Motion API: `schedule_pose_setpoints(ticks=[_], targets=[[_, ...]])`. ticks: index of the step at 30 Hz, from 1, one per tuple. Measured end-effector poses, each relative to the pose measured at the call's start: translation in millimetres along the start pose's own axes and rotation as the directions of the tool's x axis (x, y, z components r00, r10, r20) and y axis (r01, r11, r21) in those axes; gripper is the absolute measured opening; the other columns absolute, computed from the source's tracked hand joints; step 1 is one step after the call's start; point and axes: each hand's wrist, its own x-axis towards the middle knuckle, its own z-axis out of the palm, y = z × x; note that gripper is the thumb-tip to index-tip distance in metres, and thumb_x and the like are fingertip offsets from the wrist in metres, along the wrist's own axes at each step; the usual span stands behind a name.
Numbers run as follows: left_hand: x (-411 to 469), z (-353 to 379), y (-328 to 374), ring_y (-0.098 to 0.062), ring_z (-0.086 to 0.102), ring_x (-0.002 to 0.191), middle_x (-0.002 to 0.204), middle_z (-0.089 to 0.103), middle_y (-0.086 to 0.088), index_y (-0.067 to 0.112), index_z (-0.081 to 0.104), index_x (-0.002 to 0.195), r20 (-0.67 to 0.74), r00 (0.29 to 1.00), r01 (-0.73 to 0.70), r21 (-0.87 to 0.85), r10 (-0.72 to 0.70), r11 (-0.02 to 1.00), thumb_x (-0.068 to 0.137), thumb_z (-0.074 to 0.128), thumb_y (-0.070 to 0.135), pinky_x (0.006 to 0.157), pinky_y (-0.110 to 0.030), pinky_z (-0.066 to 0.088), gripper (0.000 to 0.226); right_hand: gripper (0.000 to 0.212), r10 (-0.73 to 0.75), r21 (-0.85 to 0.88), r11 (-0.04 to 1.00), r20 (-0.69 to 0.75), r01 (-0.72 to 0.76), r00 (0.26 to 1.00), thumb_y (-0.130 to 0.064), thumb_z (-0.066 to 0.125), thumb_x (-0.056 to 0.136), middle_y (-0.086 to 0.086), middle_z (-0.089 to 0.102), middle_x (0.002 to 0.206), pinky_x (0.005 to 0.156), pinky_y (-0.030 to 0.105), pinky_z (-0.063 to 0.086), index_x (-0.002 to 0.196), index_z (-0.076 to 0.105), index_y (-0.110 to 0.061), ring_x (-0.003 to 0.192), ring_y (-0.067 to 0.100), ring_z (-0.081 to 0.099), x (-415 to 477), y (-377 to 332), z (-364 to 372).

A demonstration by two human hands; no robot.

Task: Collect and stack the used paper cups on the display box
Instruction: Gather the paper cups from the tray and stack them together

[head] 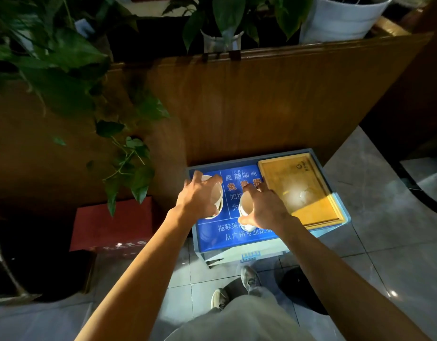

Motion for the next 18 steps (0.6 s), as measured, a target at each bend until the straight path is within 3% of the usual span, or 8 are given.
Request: schedule_pose_setpoints(ticks=[5, 8, 13, 15, 18], targets=[[-10, 22, -2, -0.037, 0.052, 0.11, 0.125, 0.042, -0.009, 0.039, 0.045, 0.128, 0.131, 0.991, 0.012, -0.032, -0.007, 0.999, 0.059, 0.082, 0.037, 0.094, -0.042, 0.05, 0.078, 0.089, 0.021, 0.039, 0.999, 0.018, -0.022, 1.0, -0.041, 0.081, 0.062, 0.012, 0.047, 0.134, 0.089, 0.042, 0.053, 0.133, 0.029, -0.032, 0.117, 0.037, 0.052, -2, 0, 9], [-19, 43, -6, -0.038, 0.046, 0.114, 0.133, 0.036, -0.007, 0.043, 0.04, 0.132, 0.143, 0.99, 0.013, -0.026, -0.009, 1.0, 0.058, 0.085, 0.039, 0.094, -0.049, 0.052, 0.087, 0.092, 0.071, 0.133, 0.988, 0.08, -0.082, 0.994, -0.048, 0.082, 0.061, 0.013, 0.044, 0.135, 0.089, 0.044, 0.048, 0.134, 0.028, -0.035, 0.12, 0.038, 0.048, -5, 2, 13], [-22, 53, -7, -0.036, 0.042, 0.116, 0.135, 0.033, -0.005, 0.046, 0.038, 0.131, 0.121, 0.993, 0.01, -0.048, -0.004, 0.999, 0.058, 0.087, 0.04, 0.09, -0.047, 0.054, 0.089, 0.091, 0.085, 0.227, 0.968, 0.095, -0.105, 0.992, -0.043, 0.077, 0.07, 0.021, 0.036, 0.144, 0.105, 0.053, 0.036, 0.144, 0.026, -0.025, 0.128, 0.042, 0.038, -9, 4, 14], [-22, 54, -9, -0.036, 0.041, 0.118, 0.136, 0.033, -0.005, 0.046, 0.037, 0.131, 0.11, 0.994, 0.015, -0.045, -0.01, 0.999, 0.058, 0.087, 0.041, 0.09, -0.048, 0.055, 0.089, 0.076, 0.123, 0.183, 0.974, 0.084, -0.137, 0.989, -0.047, 0.073, 0.074, 0.015, 0.044, 0.138, 0.099, 0.05, 0.043, 0.134, 0.033, -0.025, 0.122, 0.038, 0.045, -9, -1, 13], [-22, 57, -9, -0.036, 0.039, 0.12, 0.138, 0.032, -0.006, 0.046, 0.035, 0.133, 0.096, 0.995, 0.014, -0.031, -0.011, 0.999, 0.058, 0.087, 0.043, 0.09, -0.049, 0.054, 0.091, 0.088, 0.125, 0.057, 0.99, 0.087, -0.13, 0.988, -0.054, 0.08, 0.063, 0.015, 0.042, 0.137, 0.09, 0.046, 0.047, 0.129, 0.03, -0.024, 0.119, 0.035, 0.049, -8, -5, 16]])
